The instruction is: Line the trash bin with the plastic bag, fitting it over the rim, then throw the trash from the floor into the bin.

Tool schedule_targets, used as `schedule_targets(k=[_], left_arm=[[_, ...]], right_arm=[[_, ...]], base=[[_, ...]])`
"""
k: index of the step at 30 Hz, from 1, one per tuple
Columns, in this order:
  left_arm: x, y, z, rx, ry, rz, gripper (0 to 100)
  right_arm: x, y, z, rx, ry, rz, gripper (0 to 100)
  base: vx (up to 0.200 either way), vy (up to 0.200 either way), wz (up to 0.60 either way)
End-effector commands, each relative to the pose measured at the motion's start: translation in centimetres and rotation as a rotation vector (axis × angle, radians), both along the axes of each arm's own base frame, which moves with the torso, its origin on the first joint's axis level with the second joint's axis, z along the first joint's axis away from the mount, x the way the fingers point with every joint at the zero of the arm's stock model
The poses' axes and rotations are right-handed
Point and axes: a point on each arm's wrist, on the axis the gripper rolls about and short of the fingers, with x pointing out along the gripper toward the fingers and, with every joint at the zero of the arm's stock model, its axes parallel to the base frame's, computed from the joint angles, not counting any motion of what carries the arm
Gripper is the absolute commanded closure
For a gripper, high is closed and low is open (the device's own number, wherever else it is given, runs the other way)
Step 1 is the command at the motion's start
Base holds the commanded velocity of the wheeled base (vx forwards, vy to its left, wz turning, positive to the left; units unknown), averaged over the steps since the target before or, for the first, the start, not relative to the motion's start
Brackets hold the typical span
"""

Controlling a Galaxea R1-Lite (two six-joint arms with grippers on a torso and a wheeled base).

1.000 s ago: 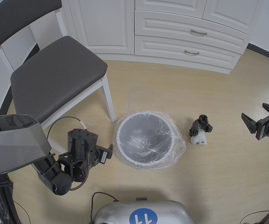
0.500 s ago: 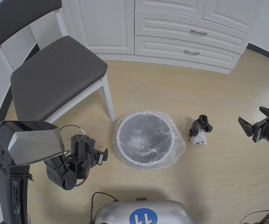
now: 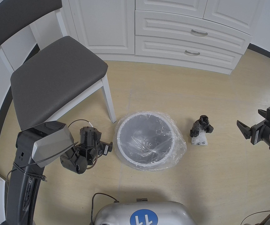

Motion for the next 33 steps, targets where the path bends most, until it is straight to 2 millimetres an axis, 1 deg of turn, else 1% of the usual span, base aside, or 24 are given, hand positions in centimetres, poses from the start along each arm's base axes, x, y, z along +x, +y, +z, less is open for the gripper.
schedule_targets(k=[1, 3, 4, 7, 9, 12, 17, 20, 23, 25, 27, 28, 30, 32, 33], left_arm=[[3.9, -0.7, -2.0, -0.005, 0.02, -0.009, 0], [4.6, -0.9, -2.0, -0.008, 0.01, -0.008, 0], [5.5, -1.2, -2.0, -0.014, -0.005, -0.007, 0], [6.9, -1.8, -2.0, -0.016, -0.019, -0.001, 0], [7.5, -2.1, -1.8, -0.019, -0.023, -0.004, 0], [7.7, -2.4, -1.9, -0.018, -0.014, -0.006, 0], [7.3, -3.3, -2.5, -0.014, -0.001, -0.023, 0], [7.2, -3.2, -2.5, -0.008, -0.005, -0.007, 0], [7.1, -2.5, -2.1, 0.005, -0.004, 0.039, 0], [6.5, -2.0, -1.2, 0.006, 0.001, 0.055, 0], [5.4, -1.5, -0.5, 0.014, 0.019, 0.06, 0], [5.4, -1.5, -0.4, 0.014, 0.018, 0.06, 0], [3.8, -1.1, 0.0, 0.024, 0.031, 0.057, 0], [2.8, -0.7, 0.4, 0.022, 0.023, 0.057, 0], [2.8, -0.7, 0.4, 0.022, 0.023, 0.057, 0]], right_arm=[[0.1, 0.0, -0.1, -0.012, 0.004, -0.006, 0], [0.1, -0.1, -0.1, -0.014, 0.004, -0.007, 0], [0.0, -0.1, -0.1, -0.013, 0.001, -0.007, 0], [0.0, -0.1, 0.0, -0.011, -0.002, -0.007, 0], [0.0, -0.1, 0.0, -0.011, -0.003, -0.007, 0], [0.0, -0.1, 0.0, -0.011, 0.0, -0.009, 0], [0.1, -0.1, 0.0, -0.011, -0.002, -0.009, 0], [0.1, -0.1, 0.0, -0.011, -0.002, -0.007, 0], [0.0, -0.1, 0.1, -0.011, -0.005, -0.009, 0], [-0.2, -0.2, 0.2, -0.009, -0.014, -0.009, 0], [-0.4, -0.2, 0.4, -0.008, -0.023, -0.007, 0], [-0.4, -0.2, 0.4, -0.008, -0.024, -0.007, 0], [-0.8, -0.3, 0.6, -0.007, -0.038, -0.007, 0], [-1.1, -0.3, 0.9, -0.005, -0.05, -0.007, 0], [-1.1, -0.3, 0.9, -0.005, -0.05, -0.007, 0]], base=[[0.0, 0.0, 0.0], [0.0, 0.0, 0.0], [0.0, 0.0, 0.0], [0.0, 0.0, 0.0], [0.0, 0.0, 0.0], [0.0, 0.0, 0.0], [0.0, 0.0, 0.0], [0.0, 0.0, 0.0], [0.0, 0.0, 0.0], [0.0, 0.0, 0.0], [0.0, 0.0, 0.0], [0.0, 0.0, 0.0], [0.0, 0.0, 0.0], [0.0, 0.0, 0.0], [0.0, 0.0, 0.0]])
